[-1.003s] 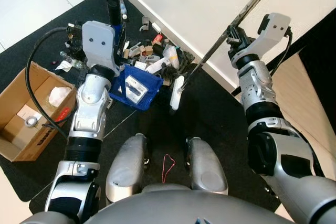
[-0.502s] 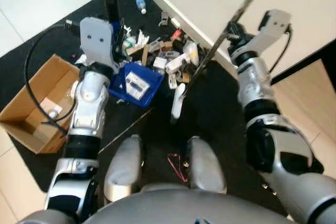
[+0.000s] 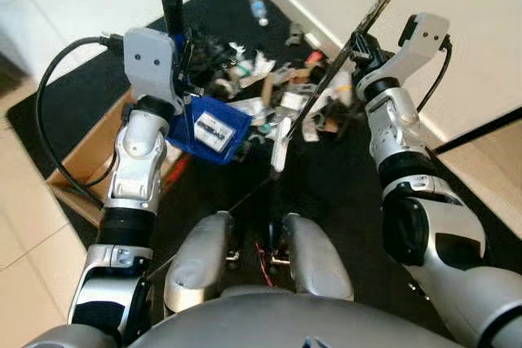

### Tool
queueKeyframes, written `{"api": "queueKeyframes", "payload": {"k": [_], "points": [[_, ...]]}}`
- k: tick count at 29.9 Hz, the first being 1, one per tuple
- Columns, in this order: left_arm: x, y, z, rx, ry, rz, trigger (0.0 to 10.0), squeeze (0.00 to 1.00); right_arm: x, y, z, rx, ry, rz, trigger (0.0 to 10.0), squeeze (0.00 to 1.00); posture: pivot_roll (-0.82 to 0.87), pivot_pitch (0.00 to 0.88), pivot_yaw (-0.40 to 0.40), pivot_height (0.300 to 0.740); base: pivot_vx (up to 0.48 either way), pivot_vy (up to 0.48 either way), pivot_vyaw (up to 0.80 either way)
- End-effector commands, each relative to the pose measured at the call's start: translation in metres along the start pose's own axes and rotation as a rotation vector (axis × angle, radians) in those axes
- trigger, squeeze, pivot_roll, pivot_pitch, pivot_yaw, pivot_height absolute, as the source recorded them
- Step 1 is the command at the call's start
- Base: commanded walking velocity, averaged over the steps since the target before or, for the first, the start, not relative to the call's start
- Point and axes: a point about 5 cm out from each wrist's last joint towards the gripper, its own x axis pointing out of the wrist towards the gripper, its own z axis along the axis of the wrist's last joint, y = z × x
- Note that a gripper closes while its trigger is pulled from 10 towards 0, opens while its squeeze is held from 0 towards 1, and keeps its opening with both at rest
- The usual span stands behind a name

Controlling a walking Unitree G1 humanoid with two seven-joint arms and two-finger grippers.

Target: Sweep floor

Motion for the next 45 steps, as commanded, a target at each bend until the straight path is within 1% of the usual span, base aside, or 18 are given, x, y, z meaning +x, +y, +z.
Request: {"api": "queueKeyframes", "payload": {"k": [1, 13, 23, 32, 35, 41, 45], "points": [[0.001, 0.004, 0.008, 0.025, -0.049, -0.003, 10.0, 0.0, 0.002, 0.002, 0.005, 0.0, -0.03, 0.012, 10.0, 0.0, 0.17, 0.037, -0.003, 0.74, 0.0, 0.0, 0.0], [0.005, 0.006, 0.018, 0.038, -0.098, -0.015, 10.0, 0.0, 0.001, 0.001, 0.003, 0.002, -0.027, 0.006, 10.0, 0.0, 0.17, 0.041, 0.002, 0.74, 0.0, 0.0, 0.0], [0.005, 0.007, 0.018, 0.046, -0.1, -0.021, 10.0, 0.0, 0.001, 0.002, 0.002, 0.004, -0.029, 0.005, 10.0, 0.0, 0.17, 0.042, 0.006, 0.74, 0.0, 0.0, 0.0], [0.004, 0.018, 0.016, 0.109, -0.083, 0.012, 10.0, 0.0, 0.001, 0.002, 0.002, 0.003, -0.026, 0.006, 10.0, 0.0, 0.18, 0.045, 0.003, 0.74, 0.0, 0.0, 0.0], [0.005, 0.018, 0.016, 0.128, -0.081, 0.012, 10.0, 0.0, 0.001, 0.003, 0.001, 0.004, -0.025, 0.009, 10.0, 0.0, 0.18, 0.045, 0.003, 0.74, 0.256, -0.399, 0.0], [0.005, 0.015, 0.015, 0.128, -0.077, 0.009, 10.0, 0.0, 0.001, 0.003, 0.001, 0.006, -0.026, 0.01, 10.0, 0.0, 0.18, 0.046, 0.004, 0.74, 0.282, -0.384, 0.0], [0.003, 0.017, 0.013, 0.129, -0.07, 0.013, 10.0, 0.0, 0.0, 0.002, 0.001, 0.003, -0.026, 0.007, 10.0, 0.0, 0.18, 0.047, 0.004, 0.74, 0.0, 0.0, 0.0]]}}
